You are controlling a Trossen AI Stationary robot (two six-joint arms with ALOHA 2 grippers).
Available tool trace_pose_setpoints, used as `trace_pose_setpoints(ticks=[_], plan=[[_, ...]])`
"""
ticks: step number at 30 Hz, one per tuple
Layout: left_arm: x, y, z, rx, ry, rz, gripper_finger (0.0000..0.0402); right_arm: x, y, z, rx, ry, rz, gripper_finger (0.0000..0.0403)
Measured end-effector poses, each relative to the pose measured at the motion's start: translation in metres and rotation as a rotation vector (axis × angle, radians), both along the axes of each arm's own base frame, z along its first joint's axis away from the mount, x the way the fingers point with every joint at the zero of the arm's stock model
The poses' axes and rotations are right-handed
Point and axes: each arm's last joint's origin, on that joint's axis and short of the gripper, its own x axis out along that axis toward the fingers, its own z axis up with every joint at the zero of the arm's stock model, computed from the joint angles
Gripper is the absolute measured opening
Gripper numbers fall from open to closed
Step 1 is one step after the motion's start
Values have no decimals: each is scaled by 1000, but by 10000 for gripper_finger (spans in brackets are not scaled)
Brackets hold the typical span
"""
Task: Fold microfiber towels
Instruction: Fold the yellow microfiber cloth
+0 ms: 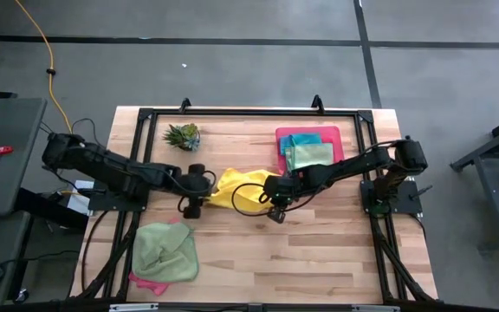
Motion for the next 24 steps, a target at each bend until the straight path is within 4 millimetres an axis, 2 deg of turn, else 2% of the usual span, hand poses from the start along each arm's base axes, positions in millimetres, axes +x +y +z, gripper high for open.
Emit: trace_pose_setpoints(ticks=[7, 15, 19, 24], plan=[[6, 13, 16, 26, 37, -109, 152, 0, -1, 0, 2, 2, 5, 0], [5, 17, 44, 0, 194, -105, 154, 0, -1, 0, 3, 2, 8, 0], [1, 16, 46, -41, 241, -43, 154, 0, -1, 0, 3, 2, 10, 0], [2, 15, 52, -121, 166, 73, 154, 0, -1, 0, 2, 4, 10, 0]])
